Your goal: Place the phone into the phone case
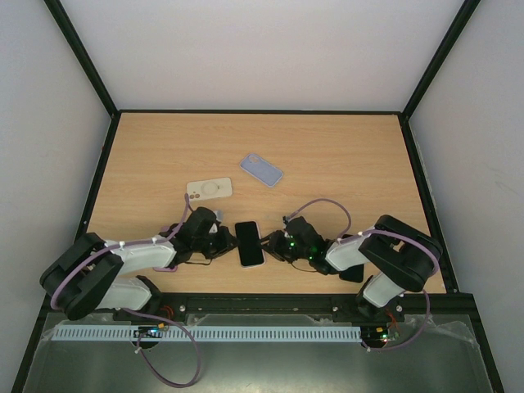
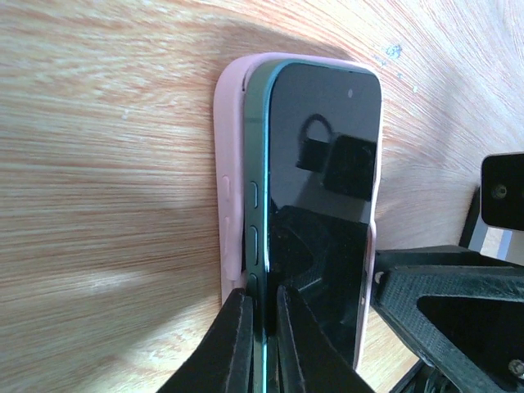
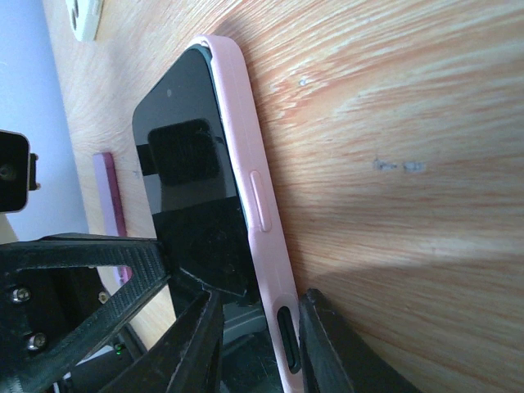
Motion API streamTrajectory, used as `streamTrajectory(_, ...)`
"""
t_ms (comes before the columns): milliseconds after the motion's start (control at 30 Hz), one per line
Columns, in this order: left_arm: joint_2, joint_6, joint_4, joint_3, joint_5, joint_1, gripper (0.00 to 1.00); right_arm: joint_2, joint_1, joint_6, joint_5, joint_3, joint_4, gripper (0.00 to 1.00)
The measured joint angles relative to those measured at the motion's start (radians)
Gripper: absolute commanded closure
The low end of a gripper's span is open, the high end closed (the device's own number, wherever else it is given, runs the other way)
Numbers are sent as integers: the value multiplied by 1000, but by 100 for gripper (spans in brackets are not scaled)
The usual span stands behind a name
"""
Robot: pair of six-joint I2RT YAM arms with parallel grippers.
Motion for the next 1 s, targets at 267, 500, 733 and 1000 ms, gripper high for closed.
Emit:
streamTrajectory(267, -32, -8, -24, -13, -17, -2, 91, 0, -3, 57, -31, -32, 114, 68)
streamTrajectory(500, -40, -26, -10, -26, -23, -2, 90, 53, -3, 59, -52, -36, 177, 69)
streamTrajectory(733, -47, -49, 30, -50, -19, -2, 92, 117, -3, 39, -63, -35, 215, 76)
streamTrajectory(1000, -64, -53, 30, -63, -35, -2, 93, 137, -3, 51, -78, -43, 274, 71)
